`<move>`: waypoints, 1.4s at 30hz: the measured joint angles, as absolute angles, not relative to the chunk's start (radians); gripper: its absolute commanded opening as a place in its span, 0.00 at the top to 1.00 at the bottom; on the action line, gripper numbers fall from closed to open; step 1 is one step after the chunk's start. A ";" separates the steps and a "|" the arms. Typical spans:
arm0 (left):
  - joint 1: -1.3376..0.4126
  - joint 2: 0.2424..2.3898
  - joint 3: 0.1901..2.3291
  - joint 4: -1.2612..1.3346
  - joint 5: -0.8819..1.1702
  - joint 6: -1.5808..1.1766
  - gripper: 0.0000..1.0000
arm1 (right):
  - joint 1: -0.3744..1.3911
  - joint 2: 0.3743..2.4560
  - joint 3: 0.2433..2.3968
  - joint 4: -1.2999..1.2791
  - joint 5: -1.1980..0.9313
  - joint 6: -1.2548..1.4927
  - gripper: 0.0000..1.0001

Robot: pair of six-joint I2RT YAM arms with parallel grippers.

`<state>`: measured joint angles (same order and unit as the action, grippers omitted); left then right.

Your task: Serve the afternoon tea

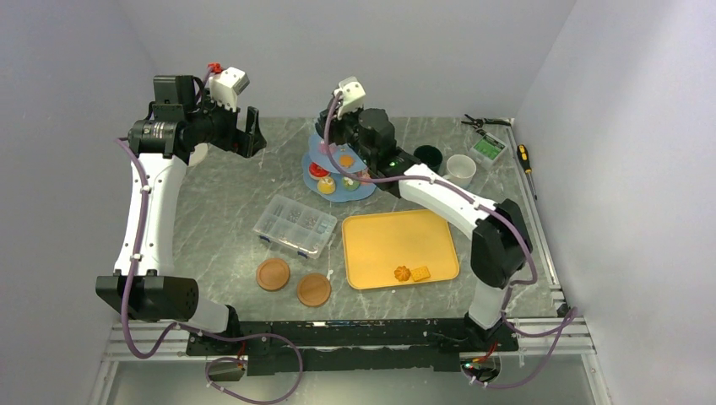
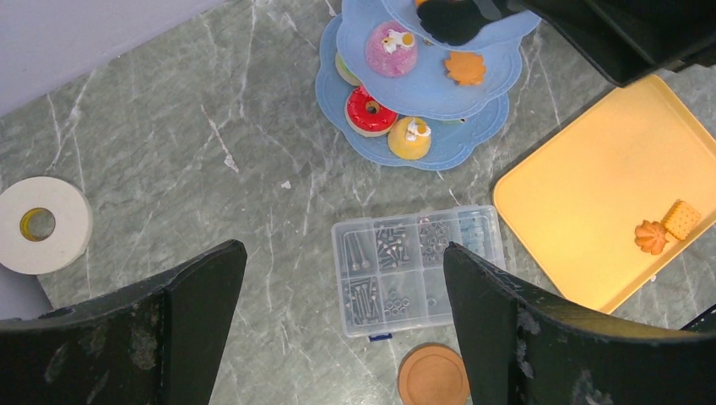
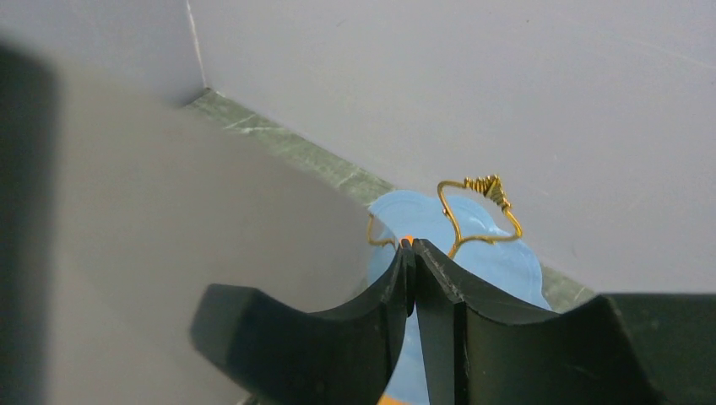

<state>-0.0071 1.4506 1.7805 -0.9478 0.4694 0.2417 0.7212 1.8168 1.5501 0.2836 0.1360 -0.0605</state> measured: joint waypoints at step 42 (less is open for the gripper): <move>-0.007 1.446 1.765 -0.949 0.472 0.241 0.07 | 1.091 0.737 0.407 -0.143 0.568 0.397 0.43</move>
<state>-0.0071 1.4460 1.7645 -0.9489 0.4725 0.2413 1.0908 0.7368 0.4072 -0.1429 0.5678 0.3965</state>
